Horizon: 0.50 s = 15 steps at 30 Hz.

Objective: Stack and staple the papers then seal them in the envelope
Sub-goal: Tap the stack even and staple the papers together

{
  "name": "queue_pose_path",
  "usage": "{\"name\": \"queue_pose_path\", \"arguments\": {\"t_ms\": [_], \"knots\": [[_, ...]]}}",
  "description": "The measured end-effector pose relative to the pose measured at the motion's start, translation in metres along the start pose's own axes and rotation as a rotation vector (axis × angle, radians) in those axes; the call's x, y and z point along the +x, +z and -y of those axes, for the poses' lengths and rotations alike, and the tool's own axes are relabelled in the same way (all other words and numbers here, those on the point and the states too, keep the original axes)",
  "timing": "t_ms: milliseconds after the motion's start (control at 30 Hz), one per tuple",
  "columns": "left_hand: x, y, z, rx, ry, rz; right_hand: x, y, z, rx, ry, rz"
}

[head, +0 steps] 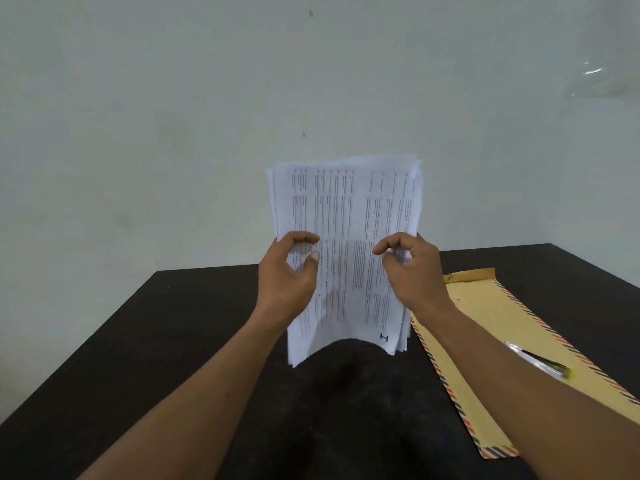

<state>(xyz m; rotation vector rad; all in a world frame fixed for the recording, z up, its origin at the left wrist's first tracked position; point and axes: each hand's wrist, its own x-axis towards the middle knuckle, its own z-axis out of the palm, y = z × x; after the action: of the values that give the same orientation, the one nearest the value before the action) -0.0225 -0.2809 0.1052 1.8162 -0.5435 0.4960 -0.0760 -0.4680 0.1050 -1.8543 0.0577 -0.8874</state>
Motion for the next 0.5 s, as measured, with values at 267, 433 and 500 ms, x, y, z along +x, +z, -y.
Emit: {"name": "queue_pose_path", "arguments": {"t_ms": [267,433,500], "knots": [[-0.053,0.021,0.029,-0.007,-0.038,-0.087,-0.048,0.021,-0.049,-0.099,0.051,-0.020],[-0.052,0.020,0.031,0.001,-0.092,-0.086,-0.049,0.020,-0.050,-0.097,0.076,-0.009],[-0.052,0.019,0.031,-0.004,-0.110,-0.066,-0.049,0.018,-0.048,-0.092,0.097,-0.002]]}}
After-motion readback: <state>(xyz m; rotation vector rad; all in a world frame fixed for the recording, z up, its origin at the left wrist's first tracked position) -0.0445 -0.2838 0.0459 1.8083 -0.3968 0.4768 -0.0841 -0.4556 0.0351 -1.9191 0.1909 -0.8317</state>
